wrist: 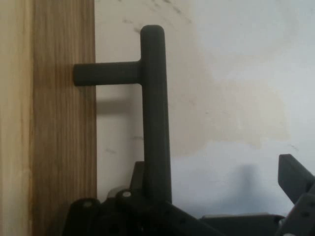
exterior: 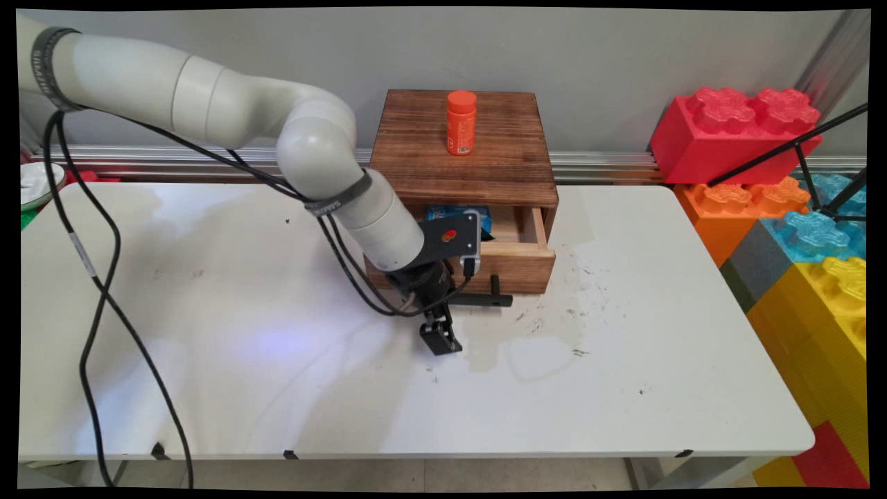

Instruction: Open the drawer

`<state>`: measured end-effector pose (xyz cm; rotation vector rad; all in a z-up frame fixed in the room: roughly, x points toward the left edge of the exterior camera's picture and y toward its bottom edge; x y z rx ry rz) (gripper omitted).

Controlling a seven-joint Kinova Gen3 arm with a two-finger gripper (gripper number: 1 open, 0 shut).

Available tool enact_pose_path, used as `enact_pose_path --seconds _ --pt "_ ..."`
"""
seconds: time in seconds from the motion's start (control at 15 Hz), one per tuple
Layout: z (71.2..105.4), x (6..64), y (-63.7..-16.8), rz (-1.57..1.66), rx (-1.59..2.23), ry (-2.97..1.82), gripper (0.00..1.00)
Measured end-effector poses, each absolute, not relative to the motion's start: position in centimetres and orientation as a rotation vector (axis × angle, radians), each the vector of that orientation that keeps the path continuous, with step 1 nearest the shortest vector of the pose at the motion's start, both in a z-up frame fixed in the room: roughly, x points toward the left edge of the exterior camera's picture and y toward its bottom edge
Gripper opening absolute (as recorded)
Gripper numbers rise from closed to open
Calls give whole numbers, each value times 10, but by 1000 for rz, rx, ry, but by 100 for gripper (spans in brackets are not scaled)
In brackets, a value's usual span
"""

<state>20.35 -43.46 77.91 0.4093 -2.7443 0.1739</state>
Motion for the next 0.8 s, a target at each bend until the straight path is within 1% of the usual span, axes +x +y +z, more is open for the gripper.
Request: enact_pose_path --seconds 0.8 --pt "785 189 -381 125 420 -2730 100"
